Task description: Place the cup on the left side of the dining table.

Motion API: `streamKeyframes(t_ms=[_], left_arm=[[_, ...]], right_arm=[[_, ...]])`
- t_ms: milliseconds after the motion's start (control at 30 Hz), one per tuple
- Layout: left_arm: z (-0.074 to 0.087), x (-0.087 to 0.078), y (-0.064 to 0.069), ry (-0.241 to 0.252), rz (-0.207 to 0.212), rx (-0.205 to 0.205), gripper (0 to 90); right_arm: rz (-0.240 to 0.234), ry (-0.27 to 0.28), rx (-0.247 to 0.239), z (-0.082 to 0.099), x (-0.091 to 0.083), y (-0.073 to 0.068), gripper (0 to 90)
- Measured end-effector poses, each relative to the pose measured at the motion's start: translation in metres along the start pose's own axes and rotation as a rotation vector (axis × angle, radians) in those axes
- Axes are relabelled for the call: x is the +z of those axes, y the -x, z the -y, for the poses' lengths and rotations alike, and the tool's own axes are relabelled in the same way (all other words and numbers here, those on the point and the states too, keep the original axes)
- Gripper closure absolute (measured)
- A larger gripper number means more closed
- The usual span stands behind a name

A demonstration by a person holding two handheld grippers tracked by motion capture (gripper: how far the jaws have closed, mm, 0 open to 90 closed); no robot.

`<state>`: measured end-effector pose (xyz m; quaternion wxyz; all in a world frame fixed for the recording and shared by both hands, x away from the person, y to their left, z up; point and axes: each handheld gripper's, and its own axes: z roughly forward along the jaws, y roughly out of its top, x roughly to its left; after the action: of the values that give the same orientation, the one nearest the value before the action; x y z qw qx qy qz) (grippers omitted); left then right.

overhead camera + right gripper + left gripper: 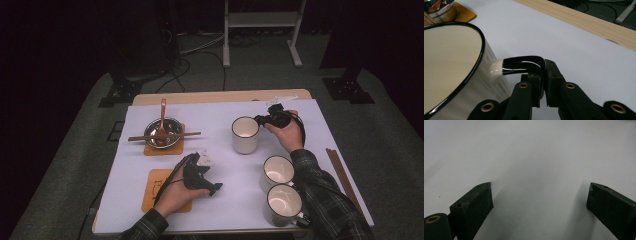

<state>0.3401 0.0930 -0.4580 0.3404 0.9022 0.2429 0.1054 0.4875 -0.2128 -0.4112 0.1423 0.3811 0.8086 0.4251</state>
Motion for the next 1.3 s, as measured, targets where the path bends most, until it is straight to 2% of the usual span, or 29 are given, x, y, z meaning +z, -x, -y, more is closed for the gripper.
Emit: streamKeyframes(t_ms=[200,533,633,967,1233,1300], left_arm=[[0.0,0.0,0.0,0.002,0.0,-0.004,5.3],[0.0,0.0,0.0,-0.001,0.0,0.001,5.3],[0.0,0.0,0.0,-0.001,0.0,0.001,5.3],[0.0,0.0,0.0,-0.003,0.0,0.001,5.3],[0.0,0.0,0.0,-0.005,0.0,0.001,5.3],[0.0,0.0,0.0,-0.005,-0.001,0.002,5.3]], right_arm=[[-0.008,-0.008,0.0,0.006,0.007,-0.001,83.0],[-0.005,0.026,0.029,0.017,0.007,0.002,83.3],[-0.007,0.028,0.025,0.017,0.007,0.002,82.8],[0.032,0.032,-0.011,0.027,-0.007,0.001,59.1],[0.026,0.047,0.004,0.042,-0.032,0.005,45.5],[0.043,0.042,-0.001,0.045,-0.038,0.005,41.8]])
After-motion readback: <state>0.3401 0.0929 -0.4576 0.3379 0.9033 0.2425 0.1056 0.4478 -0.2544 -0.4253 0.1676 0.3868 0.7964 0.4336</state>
